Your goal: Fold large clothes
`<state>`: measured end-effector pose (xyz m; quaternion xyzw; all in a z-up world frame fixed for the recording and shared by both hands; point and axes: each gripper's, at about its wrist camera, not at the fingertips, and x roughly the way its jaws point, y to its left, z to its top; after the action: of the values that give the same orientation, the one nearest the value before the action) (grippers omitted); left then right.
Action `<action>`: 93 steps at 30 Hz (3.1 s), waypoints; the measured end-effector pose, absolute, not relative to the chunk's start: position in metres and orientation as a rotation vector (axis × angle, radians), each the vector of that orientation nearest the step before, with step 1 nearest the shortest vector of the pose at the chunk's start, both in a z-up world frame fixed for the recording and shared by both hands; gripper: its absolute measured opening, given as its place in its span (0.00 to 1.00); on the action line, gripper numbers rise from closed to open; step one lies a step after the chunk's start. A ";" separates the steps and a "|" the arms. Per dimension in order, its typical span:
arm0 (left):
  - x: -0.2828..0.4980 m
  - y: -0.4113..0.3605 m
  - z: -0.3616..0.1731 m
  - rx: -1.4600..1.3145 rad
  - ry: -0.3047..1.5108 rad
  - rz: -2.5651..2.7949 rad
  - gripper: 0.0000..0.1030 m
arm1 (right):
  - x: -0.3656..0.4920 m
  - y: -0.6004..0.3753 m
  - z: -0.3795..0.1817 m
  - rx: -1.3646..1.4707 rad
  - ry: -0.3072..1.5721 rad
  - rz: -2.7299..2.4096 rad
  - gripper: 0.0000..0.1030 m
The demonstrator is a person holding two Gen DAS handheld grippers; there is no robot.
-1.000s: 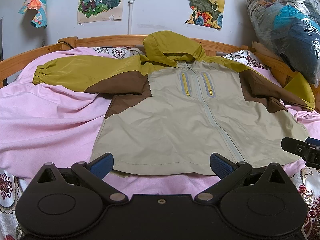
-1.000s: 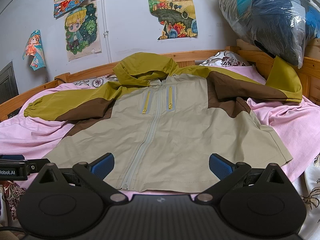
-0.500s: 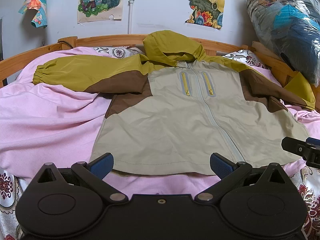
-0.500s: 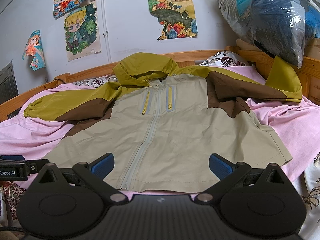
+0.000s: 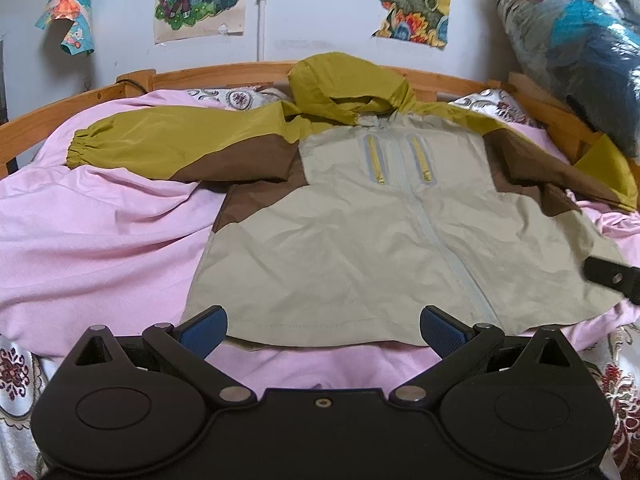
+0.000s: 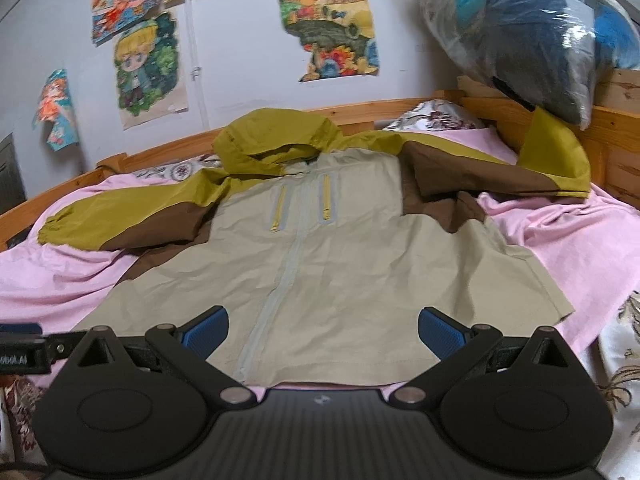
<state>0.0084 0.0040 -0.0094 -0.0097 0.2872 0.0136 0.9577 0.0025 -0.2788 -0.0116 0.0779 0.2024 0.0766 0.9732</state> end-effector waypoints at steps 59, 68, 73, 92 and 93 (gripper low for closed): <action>0.198 0.041 0.025 -0.127 0.591 0.104 0.99 | 0.193 -0.176 -0.037 -0.731 0.026 0.550 0.69; 0.209 0.022 0.025 -0.212 0.578 -0.129 0.99 | 0.144 -0.237 -0.003 -0.530 0.136 0.499 0.99; 0.239 -0.011 0.017 -0.201 0.617 -0.218 0.99 | 0.129 -0.261 -0.004 -0.455 0.206 0.352 0.99; 0.256 -0.026 -0.008 -0.158 0.540 -0.057 0.11 | 0.143 -0.310 -0.031 -0.264 0.317 0.234 1.00; 0.243 -0.017 -0.005 -0.171 0.495 -0.052 0.11 | 0.143 -0.311 -0.031 -0.254 0.317 0.234 1.00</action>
<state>0.2432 -0.0168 -0.0054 -0.0846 0.2446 -0.0258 0.9656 0.1431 -0.3105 -0.0310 -0.1259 0.1573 0.1159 0.9726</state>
